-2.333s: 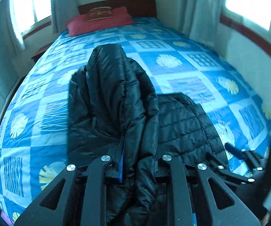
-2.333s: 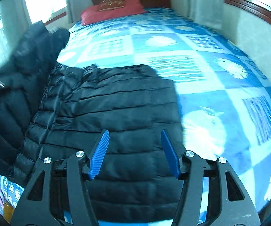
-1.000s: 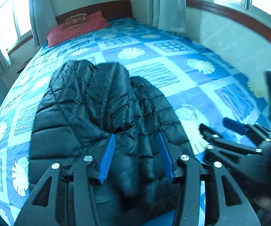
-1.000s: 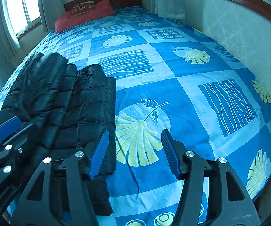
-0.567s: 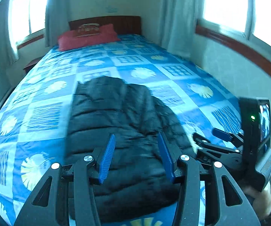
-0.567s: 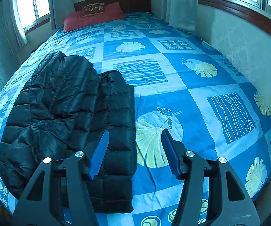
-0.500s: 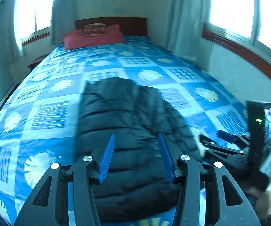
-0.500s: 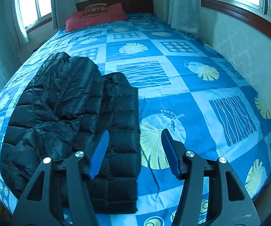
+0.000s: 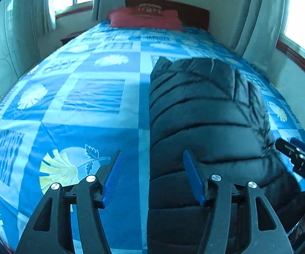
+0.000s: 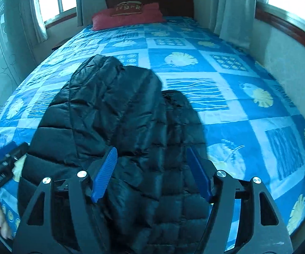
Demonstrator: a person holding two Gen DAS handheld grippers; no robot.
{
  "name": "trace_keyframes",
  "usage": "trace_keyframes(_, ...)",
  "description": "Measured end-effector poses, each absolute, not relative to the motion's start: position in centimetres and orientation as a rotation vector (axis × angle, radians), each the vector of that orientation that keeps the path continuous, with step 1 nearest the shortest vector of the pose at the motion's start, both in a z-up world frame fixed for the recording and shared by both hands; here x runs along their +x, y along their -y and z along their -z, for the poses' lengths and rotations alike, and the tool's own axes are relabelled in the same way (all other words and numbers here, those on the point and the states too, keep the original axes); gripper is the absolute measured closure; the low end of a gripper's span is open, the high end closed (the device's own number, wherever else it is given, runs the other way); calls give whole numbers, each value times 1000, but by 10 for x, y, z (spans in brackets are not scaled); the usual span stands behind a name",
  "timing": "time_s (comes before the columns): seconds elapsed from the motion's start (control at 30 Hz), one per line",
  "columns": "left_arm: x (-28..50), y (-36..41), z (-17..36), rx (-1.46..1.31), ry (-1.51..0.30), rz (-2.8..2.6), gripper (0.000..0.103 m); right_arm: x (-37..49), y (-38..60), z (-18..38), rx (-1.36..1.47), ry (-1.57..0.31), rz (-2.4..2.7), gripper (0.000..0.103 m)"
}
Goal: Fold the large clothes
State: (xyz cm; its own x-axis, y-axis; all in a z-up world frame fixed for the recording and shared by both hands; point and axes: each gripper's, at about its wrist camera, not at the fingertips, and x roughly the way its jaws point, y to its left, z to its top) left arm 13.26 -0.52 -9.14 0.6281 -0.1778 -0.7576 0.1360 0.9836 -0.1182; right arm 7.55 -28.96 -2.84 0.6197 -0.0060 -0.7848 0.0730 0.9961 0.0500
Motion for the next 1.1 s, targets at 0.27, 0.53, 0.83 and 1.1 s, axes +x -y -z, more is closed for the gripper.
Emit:
trace_keyframes(0.27, 134, 4, 108, -71, -860, 223, 40, 88, 286, 71, 56, -1029, 70, 17)
trace_keyframes(0.53, 135, 4, 108, -92, -855, 257, 40, 83, 295, 80, 175, -1009, -20, 76)
trace_keyframes(0.83, 133, 30, 108, -26, -874, 323, 40, 83, 342, 76, 169, -969, 88, 88)
trace_keyframes(1.1, 157, 45, 149, -27, -962, 311, 38, 91, 342, 111, 177, -979, 75, 86)
